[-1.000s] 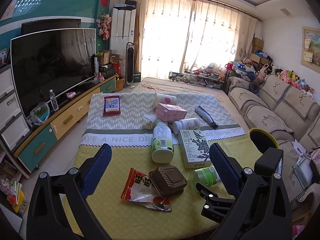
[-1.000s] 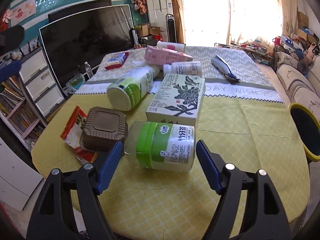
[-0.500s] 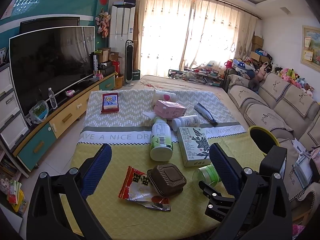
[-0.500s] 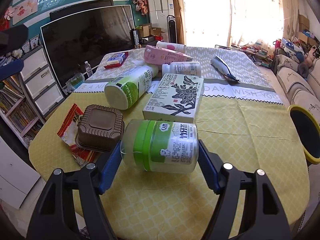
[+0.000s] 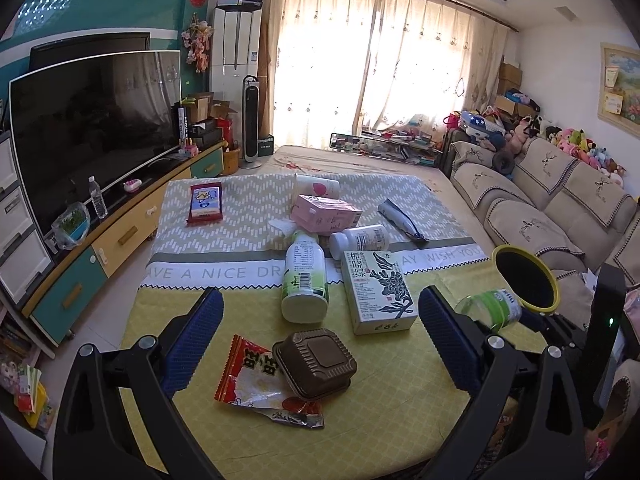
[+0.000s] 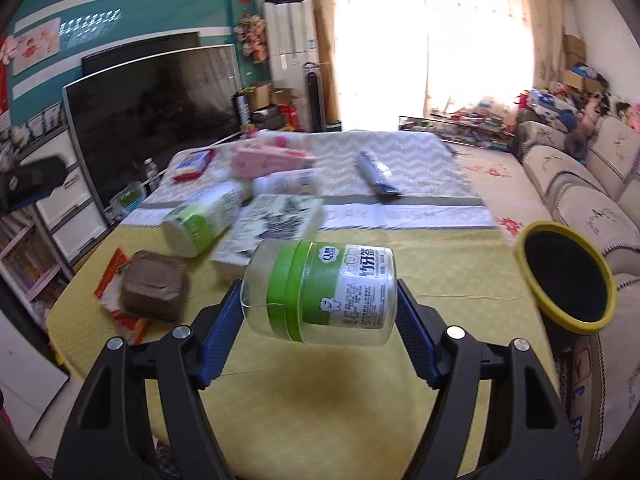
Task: Collect trash
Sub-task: 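Grasp the green-lidded jar with the right tool and drop it into the bin, then grasp the brown plastic container with the left tool and drop it into the bin, then return the left tool over the table toward the snack wrapper, then grasp the white printed box with the right tool and drop it into the bin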
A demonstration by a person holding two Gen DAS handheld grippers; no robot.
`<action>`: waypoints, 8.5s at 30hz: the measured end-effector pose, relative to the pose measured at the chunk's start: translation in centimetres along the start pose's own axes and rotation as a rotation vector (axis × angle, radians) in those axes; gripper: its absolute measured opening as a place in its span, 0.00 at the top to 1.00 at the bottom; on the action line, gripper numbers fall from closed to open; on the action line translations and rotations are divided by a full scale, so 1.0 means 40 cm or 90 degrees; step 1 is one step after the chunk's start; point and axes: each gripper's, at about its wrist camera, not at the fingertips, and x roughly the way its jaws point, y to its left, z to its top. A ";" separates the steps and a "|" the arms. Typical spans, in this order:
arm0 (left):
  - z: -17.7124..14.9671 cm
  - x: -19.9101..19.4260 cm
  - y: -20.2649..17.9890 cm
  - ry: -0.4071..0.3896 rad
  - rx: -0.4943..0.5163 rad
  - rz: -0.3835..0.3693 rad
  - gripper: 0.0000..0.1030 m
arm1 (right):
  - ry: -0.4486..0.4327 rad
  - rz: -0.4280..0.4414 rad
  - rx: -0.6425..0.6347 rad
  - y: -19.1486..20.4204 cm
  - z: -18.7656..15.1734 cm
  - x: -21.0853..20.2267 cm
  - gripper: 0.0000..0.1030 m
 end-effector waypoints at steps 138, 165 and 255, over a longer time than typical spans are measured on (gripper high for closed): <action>0.067 0.719 -1.156 0.184 0.343 -0.367 0.32 | -0.007 -0.360 0.361 -0.836 -0.129 -0.140 0.24; 0.126 0.296 -0.615 0.028 0.155 -0.268 0.05 | 0.001 -0.277 0.274 -0.661 -0.061 -0.092 0.22; -0.033 0.147 -0.037 0.022 0.012 -0.006 0.05 | -0.002 -0.166 0.183 -0.501 0.093 0.033 0.32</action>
